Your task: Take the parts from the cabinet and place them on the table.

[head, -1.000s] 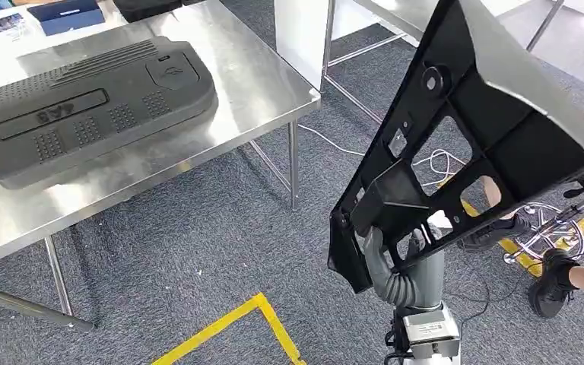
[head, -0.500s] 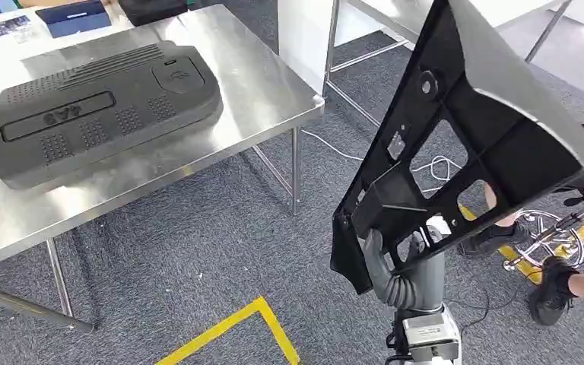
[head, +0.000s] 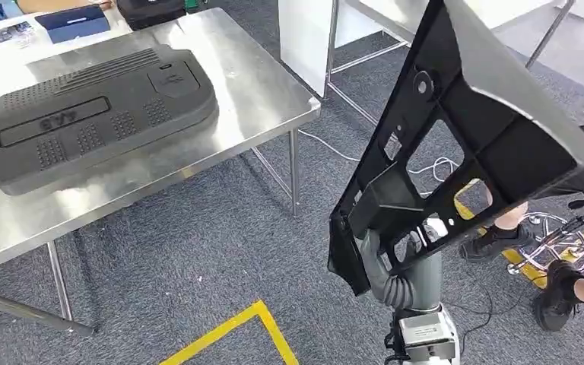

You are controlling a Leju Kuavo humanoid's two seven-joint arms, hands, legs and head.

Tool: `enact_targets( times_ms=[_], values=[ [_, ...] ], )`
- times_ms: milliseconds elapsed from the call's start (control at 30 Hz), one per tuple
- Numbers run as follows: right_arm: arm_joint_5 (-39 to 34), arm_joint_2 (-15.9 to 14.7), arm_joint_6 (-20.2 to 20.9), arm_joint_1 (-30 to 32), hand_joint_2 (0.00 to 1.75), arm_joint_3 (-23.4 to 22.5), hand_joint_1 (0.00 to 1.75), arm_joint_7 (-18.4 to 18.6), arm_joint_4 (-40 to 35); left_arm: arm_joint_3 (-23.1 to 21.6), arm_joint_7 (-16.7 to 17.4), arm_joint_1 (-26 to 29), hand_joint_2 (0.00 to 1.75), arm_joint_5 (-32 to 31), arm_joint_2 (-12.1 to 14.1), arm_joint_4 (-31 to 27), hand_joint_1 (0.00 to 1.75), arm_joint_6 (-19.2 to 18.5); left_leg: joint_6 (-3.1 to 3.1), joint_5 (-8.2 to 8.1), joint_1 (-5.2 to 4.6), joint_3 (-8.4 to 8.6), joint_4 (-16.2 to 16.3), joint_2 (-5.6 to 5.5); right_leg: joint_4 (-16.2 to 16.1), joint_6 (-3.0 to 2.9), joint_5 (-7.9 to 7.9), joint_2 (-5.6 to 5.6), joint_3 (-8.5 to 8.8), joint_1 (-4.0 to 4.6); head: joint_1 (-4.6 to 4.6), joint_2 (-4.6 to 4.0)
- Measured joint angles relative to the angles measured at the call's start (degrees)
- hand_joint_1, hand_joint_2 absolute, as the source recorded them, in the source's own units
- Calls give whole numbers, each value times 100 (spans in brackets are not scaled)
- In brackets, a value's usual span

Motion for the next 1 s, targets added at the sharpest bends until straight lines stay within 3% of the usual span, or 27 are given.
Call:
enact_targets(
  times_ms=[33, 133, 167, 200, 233, 300, 333, 367, 400, 467, 500, 533, 633, 667, 700, 767, 833, 867, 900, 967, 1000],
  values=[
    [0, -2, -2, -5, 175, -2, 175, 0, 0, 0, -2, -13, 175, 0, -2, 0, 0, 0, 17, -41, -42, 27, -109, -27, 41, 35, -24, -2, -18, 70, -13, 0],
    [2, -2, -2, 2, 175, 7, 175, 4, 0, 0, 0, -26, 175, 0, -11, 0, 0, 0, 103, -49, -70, -29, -71, -79, -35, 98, -13, -63, -1, 41, -7, 0],
    [2, -2, -2, -1, 175, 7, 175, 4, -2, 0, 0, -28, 175, 0, -11, 0, 0, 0, 156, -23, -51, 0, -114, -111, -26, 137, -37, -75, 7, 60, -9, 0],
    [2, -7, -4, 1, 175, 7, 175, 4, -4, 0, -2, -21, 175, -2, -11, 0, 0, 0, 191, -16, -37, 15, -128, -126, 114, 138, -122, -44, -71, 39, 4, 0],
    [4, -7, -4, -3, 175, 7, 175, 4, -4, 2, 0, -22, 175, -11, -7, 0, 0, 2, 242, -16, -37, 11, -128, -137, 435, 100, -280, -31, -227, 47, 0, 0],
    [4, -11, -4, 4, 175, 11, 175, 9, -2, 2, -2, -36, 175, -11, -7, -2, 0, 0, 280, -19, -56, -1, -126, -178, 1416, 38, -639, 5, -745, 58, 11, 0],
    [2, -18, -4, 5, 175, 11, 175, 11, 0, 2, -2, -31, 175, -18, -7, 0, 0, -2, 287, -23, -70, -2, -126, -201, 1763, 42, -720, 16, -947, 60, 11, 0],
    [4, -22, -7, 11, 175, 11, 175, 13, 2, 2, -2, -28, 175, -17, -9, 0, 0, -4, 288, -24, -81, 3, -126, -222, 1845, 66, -691, 17, -1030, 60, 7, 0],
    [7, -26, -7, 16, 175, 11, 175, 15, 0, 2, -2, -23, 175, -22, -9, 0, 0, -4, 288, -24, -88, 10, -125, -248, 1637, 105, -551, 19, -970, 67, 9, 0],
    [13, -26, -7, 24, 175, 11, 175, 17, 0, 4, -2, -27, 175, -26, -11, 0, 0, -2, 287, -25, -97, 29, -125, -316, 623, 167, -97, 47, -516, 98, 11, 0],
    [22, -26, -7, 23, 175, 11, 175, 17, 0, 4, -2, -29, 175, -26, -18, 0, 0, -2, 286, -24, -89, 28, -126, -351, 149, 146, 58, 146, -288, 111, 11, 0],
    [28, -24, -9, 33, 175, 11, 175, 17, 0, 4, -2, -31, 175, -33, -29, 0, 0, -2, 262, -36, -152, 15, -109, -379, 37, 86, 85, 179, -225, 141, 0, 0],
    [54, -26, -13, 34, 175, 11, 175, 22, -2, 17, -7, -13, 175, -35, -31, 0, 0, 6, 190, -3, -116, 3, -140, -434, 28, 9, 139, 105, -216, 167, 4, 0],
    [59, -24, -13, 32, 175, 13, 175, 22, -4, 24, -7, -10, 175, -39, -28, 0, 0, 9, 154, -9, -134, 1, -134, -460, -33, -37, 171, 64, -197, 107, 0, 0],
    [59, -22, -13, 30, 175, 15, 175, 22, -4, 28, -7, -7, 175, -42, -17, 0, 0, 9, 125, -84, -127, -26, -38, -367, -52, -62, 185, 6, -170, 59, 2, 0],
    [59, -7, -20, 37, 175, 17, 175, 22, -4, 31, -7, -12, 175, -46, -20, 0, 0, 9, 65, -481, -102, -303, 589, -221, -56, -134, 161, -79, -146, 53, -44, 0],
    [63, -4, -24, 38, 175, 17, 175, 22, -2, 35, -7, -10, 175, -63, -22, 0, 0, 7, 0, -854, -56, -745, 1481, -187, -55, -144, 151, -186, -143, 56, -42, 0],
    [68, -4, -26, 40, 175, 17, 175, 22, -2, 35, -7, -3, 175, -74, -26, 0, 0, 7, -26, -852, -30, -841, 1646, -173, -55, -143, 149, -238, -141, 54, -41, 0],
    [70, -4, -28, 40, 175, 17, 175, 22, -2, 35, -7, 0, 175, -77, -26, 0, 0, 7, -50, -721, -1, -794, 1525, -142, -52, -142, 144, -289, -136, 44, -42, 0],
    [72, -4, -31, 41, 175, 17, 175, 22, -2, 39, -7, 0, 175, -79, -6, 0, 0, 7, -98, -233, 45, -338, 649, -10, -43, -87, 107, -387, -97, 9, -39, 0],
    [77, -4, -31, 41, 175, 17, 175, 22, -2, 39, -9, -7, 175, -85, -4, 0, 0, 7, -122, -13, 52, -37, 127, 238, -23, -39, 77, -431, -62, 4, -46, 0]
  ],
)
